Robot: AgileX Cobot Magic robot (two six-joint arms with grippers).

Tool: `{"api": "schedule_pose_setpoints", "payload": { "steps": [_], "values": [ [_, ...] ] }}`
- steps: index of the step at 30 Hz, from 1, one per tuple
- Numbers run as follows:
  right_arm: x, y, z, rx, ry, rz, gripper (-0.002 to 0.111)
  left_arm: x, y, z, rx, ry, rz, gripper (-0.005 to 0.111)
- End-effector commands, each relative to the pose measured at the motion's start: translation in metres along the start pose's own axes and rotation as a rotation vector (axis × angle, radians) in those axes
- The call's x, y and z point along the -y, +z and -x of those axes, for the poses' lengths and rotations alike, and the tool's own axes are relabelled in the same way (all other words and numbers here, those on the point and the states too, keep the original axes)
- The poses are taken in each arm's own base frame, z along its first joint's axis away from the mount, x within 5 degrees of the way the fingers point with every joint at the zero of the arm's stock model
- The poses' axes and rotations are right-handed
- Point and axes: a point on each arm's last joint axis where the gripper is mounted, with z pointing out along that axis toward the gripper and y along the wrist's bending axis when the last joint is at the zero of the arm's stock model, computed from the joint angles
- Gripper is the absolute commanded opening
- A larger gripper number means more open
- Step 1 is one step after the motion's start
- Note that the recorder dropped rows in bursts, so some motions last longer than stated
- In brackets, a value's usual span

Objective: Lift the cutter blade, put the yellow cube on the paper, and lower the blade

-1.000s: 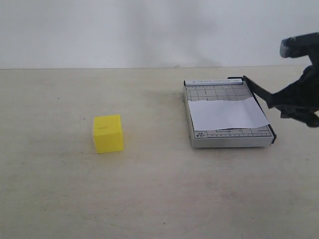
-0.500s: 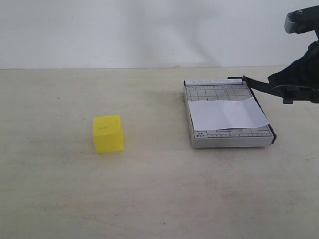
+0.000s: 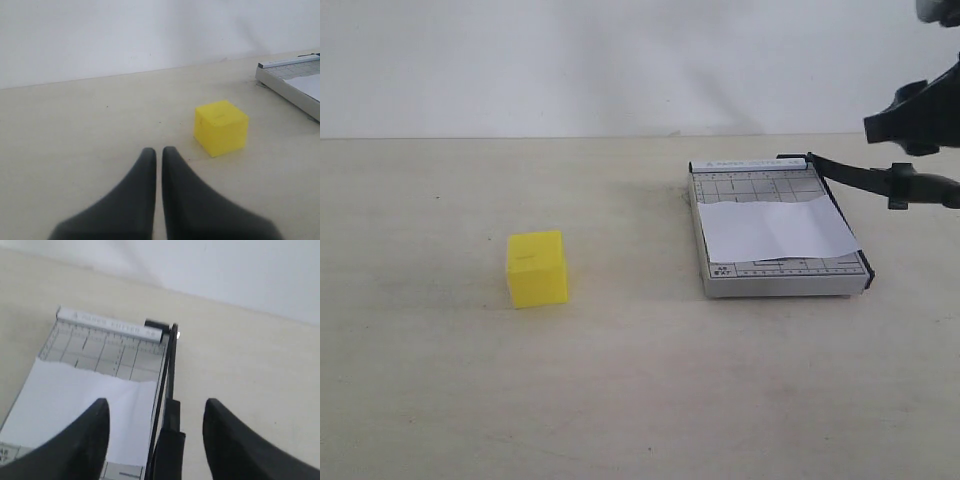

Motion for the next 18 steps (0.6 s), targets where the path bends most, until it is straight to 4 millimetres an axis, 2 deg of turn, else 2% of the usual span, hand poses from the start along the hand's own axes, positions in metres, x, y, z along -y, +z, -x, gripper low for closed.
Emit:
{"api": "schedule_pose_setpoints", "payload": {
  "steps": [1,7,14,18],
  "values": [
    [-0.001,-0.035,-0.008,0.17,0.031,-0.043,0.045,0.0,0.0,0.0,0.004,0.006,-0.001,0.005],
    [-0.007,-0.066,-0.047,0.187,0.038,-0.047,0.0,0.0,0.0,0.0,0.004,0.006,-0.001,0.005],
    [-0.012,-0.098,-0.096,0.326,0.099,-0.086,0.0,0.0,0.0,0.0,0.004,0.006,-0.001,0.005],
    [-0.013,-0.113,-0.099,0.4,0.112,-0.092,0.0,0.0,0.0,0.0,0.004,0.006,-0.001,0.005]
  ]
}}
